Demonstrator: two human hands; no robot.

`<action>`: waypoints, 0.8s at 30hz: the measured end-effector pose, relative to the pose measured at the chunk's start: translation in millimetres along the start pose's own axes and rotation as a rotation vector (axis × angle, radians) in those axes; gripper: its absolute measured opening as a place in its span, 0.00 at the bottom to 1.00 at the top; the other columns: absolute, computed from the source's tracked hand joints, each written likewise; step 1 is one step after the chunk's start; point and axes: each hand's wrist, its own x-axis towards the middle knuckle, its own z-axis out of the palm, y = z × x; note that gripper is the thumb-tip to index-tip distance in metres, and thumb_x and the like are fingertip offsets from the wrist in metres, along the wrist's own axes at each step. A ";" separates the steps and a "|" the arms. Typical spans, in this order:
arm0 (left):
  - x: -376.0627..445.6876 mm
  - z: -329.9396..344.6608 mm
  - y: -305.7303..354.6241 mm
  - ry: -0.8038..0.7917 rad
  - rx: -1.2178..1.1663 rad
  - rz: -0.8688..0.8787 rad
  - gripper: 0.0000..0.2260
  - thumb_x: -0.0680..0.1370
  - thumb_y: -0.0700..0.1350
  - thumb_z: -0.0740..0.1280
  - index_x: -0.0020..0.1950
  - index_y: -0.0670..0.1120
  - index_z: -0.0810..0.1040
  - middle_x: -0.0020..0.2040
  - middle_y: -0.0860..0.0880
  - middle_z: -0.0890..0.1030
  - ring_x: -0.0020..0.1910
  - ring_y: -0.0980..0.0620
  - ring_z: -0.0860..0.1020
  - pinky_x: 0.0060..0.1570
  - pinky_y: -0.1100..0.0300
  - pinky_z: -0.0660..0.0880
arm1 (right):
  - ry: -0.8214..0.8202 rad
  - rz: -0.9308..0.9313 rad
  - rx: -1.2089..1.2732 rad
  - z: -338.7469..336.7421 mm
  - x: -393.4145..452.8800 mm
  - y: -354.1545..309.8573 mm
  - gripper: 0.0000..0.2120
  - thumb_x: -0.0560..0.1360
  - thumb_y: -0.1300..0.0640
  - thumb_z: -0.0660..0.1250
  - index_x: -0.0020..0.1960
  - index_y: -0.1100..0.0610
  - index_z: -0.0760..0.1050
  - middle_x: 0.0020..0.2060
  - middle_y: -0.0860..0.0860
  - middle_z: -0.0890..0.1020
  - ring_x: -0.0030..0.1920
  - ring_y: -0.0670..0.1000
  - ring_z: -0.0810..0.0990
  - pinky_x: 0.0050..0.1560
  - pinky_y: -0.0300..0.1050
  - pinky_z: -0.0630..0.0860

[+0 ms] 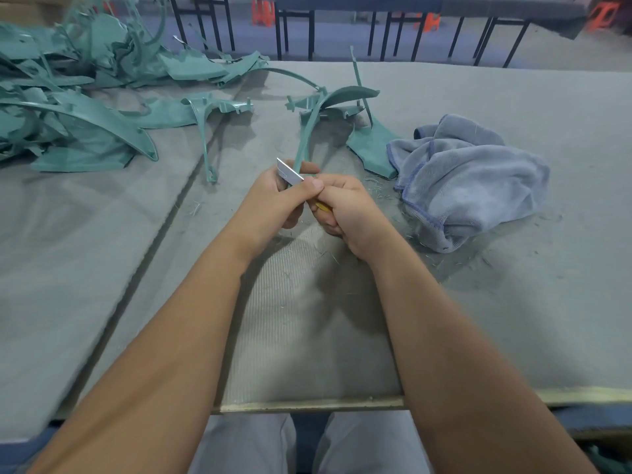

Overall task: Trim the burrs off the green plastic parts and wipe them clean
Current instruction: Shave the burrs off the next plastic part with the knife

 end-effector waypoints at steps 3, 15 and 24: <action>0.8 -1.9 -2.4 -0.047 0.038 0.006 0.12 0.82 0.41 0.61 0.51 0.30 0.73 0.31 0.48 0.62 0.27 0.55 0.58 0.27 0.62 0.54 | 0.030 -0.008 -0.016 -2.0 3.2 3.8 0.18 0.81 0.65 0.57 0.36 0.55 0.75 0.19 0.44 0.67 0.18 0.40 0.60 0.18 0.31 0.56; 3.0 -0.8 -6.7 -0.005 -0.005 0.007 0.14 0.81 0.45 0.64 0.63 0.38 0.77 0.34 0.47 0.62 0.28 0.55 0.58 0.28 0.61 0.53 | 0.081 -0.056 -0.020 -6.4 8.7 12.0 0.09 0.82 0.59 0.60 0.46 0.62 0.75 0.20 0.45 0.67 0.20 0.41 0.60 0.20 0.32 0.57; 2.2 3.3 -5.5 0.084 0.021 0.018 0.05 0.80 0.45 0.66 0.47 0.48 0.81 0.29 0.48 0.62 0.26 0.54 0.58 0.27 0.58 0.52 | 0.094 -0.067 0.028 -4.2 9.6 12.6 0.14 0.82 0.59 0.60 0.38 0.57 0.75 0.21 0.47 0.66 0.19 0.41 0.59 0.18 0.32 0.55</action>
